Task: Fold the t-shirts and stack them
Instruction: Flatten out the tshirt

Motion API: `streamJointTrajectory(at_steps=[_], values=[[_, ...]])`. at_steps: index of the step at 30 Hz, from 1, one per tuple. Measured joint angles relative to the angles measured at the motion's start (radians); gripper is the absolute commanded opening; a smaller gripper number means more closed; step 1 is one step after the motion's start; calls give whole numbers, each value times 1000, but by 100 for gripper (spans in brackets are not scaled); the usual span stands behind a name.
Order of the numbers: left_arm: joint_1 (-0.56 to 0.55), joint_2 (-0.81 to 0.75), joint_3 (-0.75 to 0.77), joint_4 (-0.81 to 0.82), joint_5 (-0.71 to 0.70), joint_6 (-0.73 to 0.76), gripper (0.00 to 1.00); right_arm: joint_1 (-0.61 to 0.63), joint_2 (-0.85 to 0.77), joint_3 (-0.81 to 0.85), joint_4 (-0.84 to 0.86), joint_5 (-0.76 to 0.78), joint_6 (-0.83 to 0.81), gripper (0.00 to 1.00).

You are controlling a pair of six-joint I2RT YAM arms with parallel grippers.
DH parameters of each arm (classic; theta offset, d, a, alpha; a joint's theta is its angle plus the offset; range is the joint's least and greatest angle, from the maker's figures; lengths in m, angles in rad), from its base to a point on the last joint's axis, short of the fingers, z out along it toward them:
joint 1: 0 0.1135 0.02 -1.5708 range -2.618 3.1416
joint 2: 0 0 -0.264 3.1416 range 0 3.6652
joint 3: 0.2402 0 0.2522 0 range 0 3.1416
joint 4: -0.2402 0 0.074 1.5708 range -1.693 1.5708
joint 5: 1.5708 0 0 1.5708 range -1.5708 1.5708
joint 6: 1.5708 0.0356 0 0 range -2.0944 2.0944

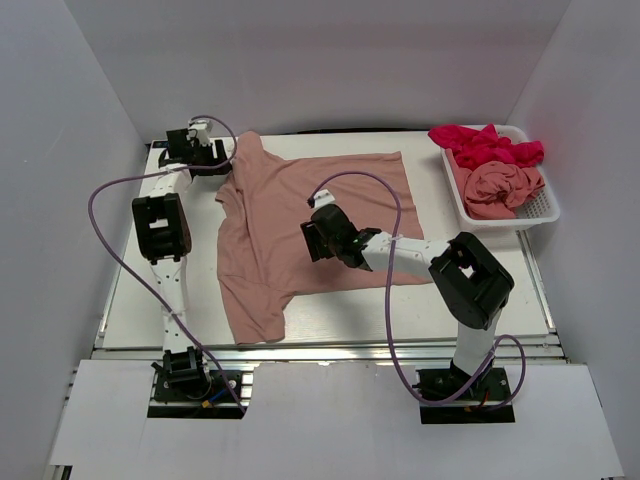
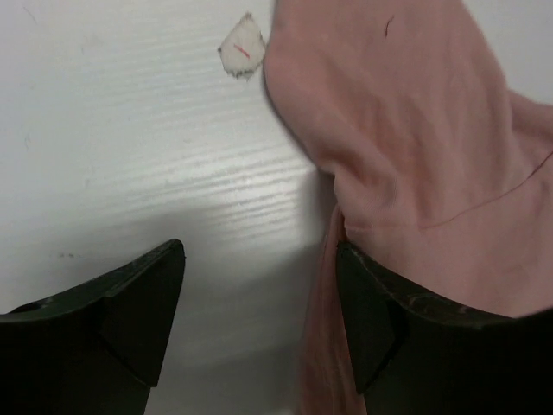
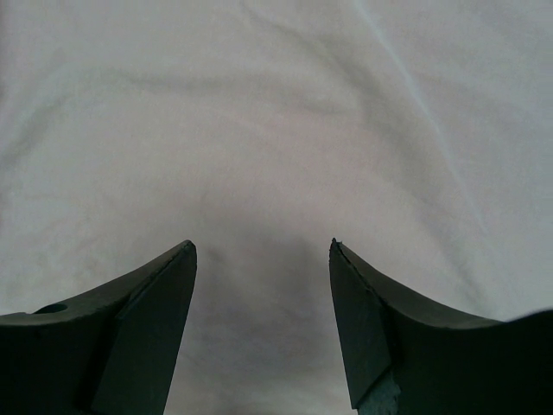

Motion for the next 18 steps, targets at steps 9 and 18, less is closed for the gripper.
streamJointTrajectory(at_steps=[9, 18], values=[[-6, 4, -25, 51, 22, -8, 81, -102, 167, 184, -27, 107, -3, 72], [-15, -131, -258, 118, 68, -10, 85, -455, 394, 542, -91, 127, 13, 71]])
